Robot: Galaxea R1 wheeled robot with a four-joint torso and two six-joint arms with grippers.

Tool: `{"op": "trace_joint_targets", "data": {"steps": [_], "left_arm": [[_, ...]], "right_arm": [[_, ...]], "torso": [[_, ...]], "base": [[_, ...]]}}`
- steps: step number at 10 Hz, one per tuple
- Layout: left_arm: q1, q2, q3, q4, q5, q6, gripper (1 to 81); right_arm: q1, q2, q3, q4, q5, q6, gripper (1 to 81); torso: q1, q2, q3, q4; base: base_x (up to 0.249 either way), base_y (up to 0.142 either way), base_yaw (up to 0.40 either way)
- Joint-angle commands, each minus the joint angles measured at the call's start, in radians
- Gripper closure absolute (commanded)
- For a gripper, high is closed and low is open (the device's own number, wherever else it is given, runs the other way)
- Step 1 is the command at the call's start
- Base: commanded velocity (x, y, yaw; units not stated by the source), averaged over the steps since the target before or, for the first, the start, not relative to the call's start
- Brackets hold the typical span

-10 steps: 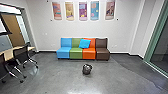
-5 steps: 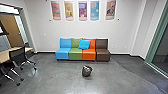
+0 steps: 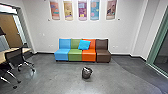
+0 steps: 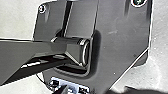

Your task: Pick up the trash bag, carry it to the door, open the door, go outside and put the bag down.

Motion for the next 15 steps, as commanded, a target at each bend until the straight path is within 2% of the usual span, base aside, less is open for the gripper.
{"op": "trace_joint_targets", "data": {"steps": [1, 15], "left_arm": [[-0.039, 0.003, 0.002, -0.001, 0.061, 0.003, 1.0], [-0.039, 0.004, 0.003, -0.001, 0.06, 0.002, 1.0]], "right_arm": [[0.034, -0.007, 0.005, -0.005, -0.054, -0.003, 1.0], [0.036, -0.005, 0.003, -0.009, -0.054, -0.003, 1.0]], "torso": [[0.0, 0.0, 0.0, 0.0], [0.0, 0.0, 0.0, 0.0]], "base": [[0.149, 0.0, 0.0], [0.145, 0.0, 0.0]]}}
